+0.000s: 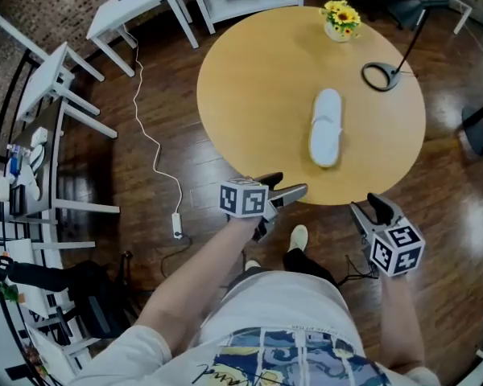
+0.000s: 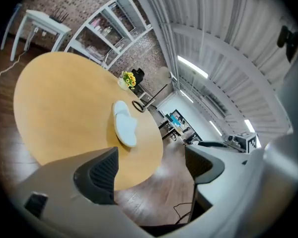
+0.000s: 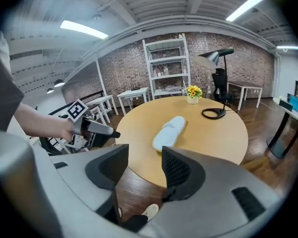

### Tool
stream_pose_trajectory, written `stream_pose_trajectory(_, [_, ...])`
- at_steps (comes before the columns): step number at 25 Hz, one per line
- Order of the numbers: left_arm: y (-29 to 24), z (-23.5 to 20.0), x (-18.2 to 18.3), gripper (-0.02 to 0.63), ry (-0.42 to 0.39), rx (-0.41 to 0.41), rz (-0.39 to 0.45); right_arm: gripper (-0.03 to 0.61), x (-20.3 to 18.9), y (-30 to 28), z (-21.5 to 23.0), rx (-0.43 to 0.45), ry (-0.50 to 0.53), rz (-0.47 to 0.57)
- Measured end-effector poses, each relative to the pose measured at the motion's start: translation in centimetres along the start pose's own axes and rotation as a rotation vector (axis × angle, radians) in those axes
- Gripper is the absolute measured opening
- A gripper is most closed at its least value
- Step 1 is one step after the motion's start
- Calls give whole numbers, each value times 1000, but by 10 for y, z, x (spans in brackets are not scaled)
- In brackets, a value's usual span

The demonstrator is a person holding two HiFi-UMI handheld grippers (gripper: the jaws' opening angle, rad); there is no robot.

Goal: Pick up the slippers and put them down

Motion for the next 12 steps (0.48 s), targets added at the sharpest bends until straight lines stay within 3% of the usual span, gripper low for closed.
stream_pose_trajectory(5, [-73,-55,28,422,198,-39,-4,235,2,-19,45,63,-21,-24])
stream_pose_trajectory(12, [-132,-96,45,422,381,-70,50,235,-9,-27,94,95,-31,-63])
Point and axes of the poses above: the fingertips, and each gripper's own axes: y backward along the fingers, z to its right, x out of its top, the point moved 8 cm from there along y, backward along the fingers, and after that the axes turned 5 degrees about -z, right-handed, at the moved point
